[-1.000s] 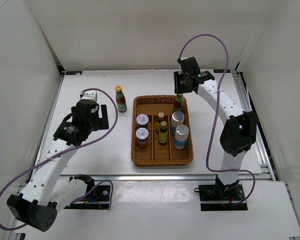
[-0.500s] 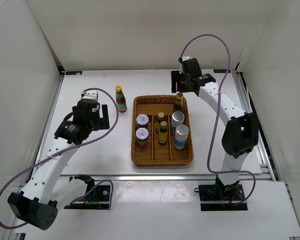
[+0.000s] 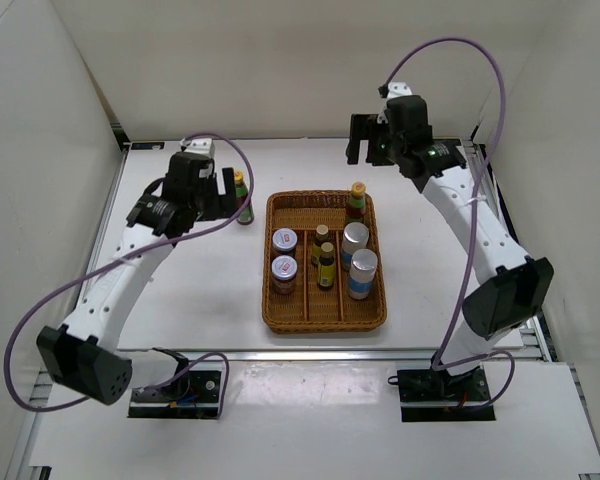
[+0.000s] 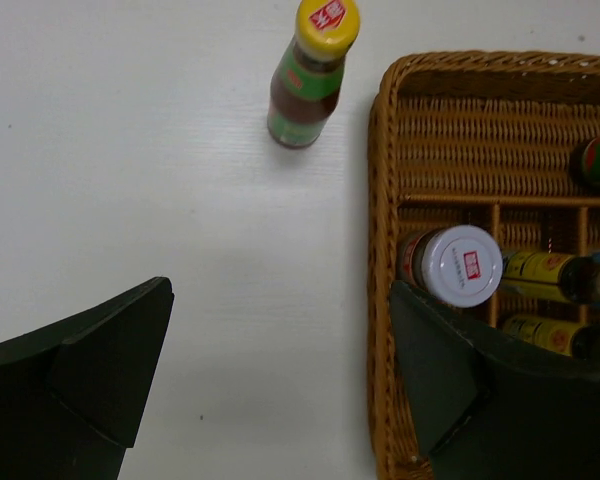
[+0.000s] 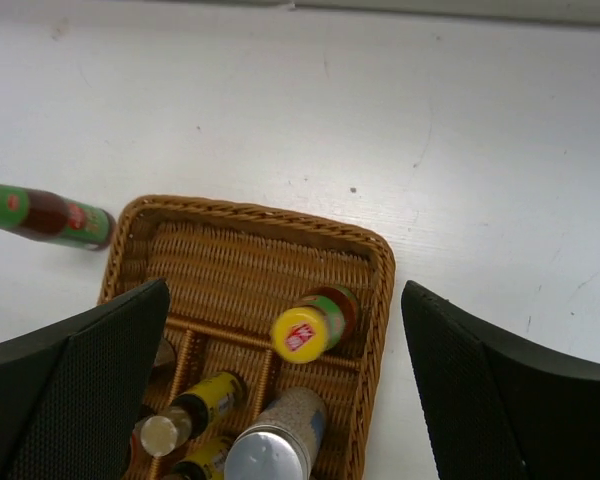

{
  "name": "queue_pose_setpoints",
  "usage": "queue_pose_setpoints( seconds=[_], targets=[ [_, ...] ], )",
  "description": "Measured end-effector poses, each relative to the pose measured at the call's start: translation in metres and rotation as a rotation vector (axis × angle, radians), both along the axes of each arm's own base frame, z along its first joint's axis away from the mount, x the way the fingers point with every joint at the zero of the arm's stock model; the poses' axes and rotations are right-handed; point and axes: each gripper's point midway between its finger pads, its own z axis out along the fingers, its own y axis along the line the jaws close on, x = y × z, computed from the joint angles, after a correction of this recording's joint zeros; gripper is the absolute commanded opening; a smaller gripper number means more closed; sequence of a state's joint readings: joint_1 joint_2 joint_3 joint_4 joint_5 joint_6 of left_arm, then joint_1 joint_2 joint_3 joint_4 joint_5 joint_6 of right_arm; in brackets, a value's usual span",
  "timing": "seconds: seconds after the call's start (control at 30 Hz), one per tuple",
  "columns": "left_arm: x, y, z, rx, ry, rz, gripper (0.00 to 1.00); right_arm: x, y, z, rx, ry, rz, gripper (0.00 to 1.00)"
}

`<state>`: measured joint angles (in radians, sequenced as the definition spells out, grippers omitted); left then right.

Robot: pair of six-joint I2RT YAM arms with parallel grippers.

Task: Organize the condiment bottles

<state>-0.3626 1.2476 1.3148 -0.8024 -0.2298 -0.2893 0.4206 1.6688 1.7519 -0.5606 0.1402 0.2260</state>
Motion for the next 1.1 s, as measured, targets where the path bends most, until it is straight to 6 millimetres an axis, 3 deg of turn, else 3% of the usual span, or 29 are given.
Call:
queue_pose_setpoints(
  seconds=[0.13,0.47,0.77,0.87,1.0,1.03,1.1],
  targets=[
    [0.026,-0.012,-0.004,-0.01,0.004,-0.008,1.0,-0.009,-0.005,0.027,0.016,-0.052,0.0,1.0],
    [0.07,-0.025,-0.056,-0.006,0.08,-0.026,1.0,-0.043,-0.018,0.052,0.026,-0.09,0.021,1.0],
    [0.127,-0.023,-0.064,-0.031,0.025,-0.006,1.0,-0.074,-0.029,0.076,0.032,-0.138,0.05,1.0],
    [0.139,-0.024,-0.073,-0.031,0.027,-0.004,0.88,-0.082,-0.032,0.078,0.026,-0.148,0.058,1.0],
    [0.142,-0.028,-0.084,-0.034,0.048,-0.024,0.57,-0.087,-0.035,0.079,0.011,-0.155,0.066,1.0],
    [0.142,-0.029,-0.085,-0.037,0.05,-0.031,0.43,-0.087,-0.035,0.079,0.01,-0.155,0.066,1.0],
    [0.143,-0.027,-0.083,-0.018,0.043,-0.032,0.29,-0.087,-0.036,0.077,0.006,-0.151,0.067,1.0]
  ],
)
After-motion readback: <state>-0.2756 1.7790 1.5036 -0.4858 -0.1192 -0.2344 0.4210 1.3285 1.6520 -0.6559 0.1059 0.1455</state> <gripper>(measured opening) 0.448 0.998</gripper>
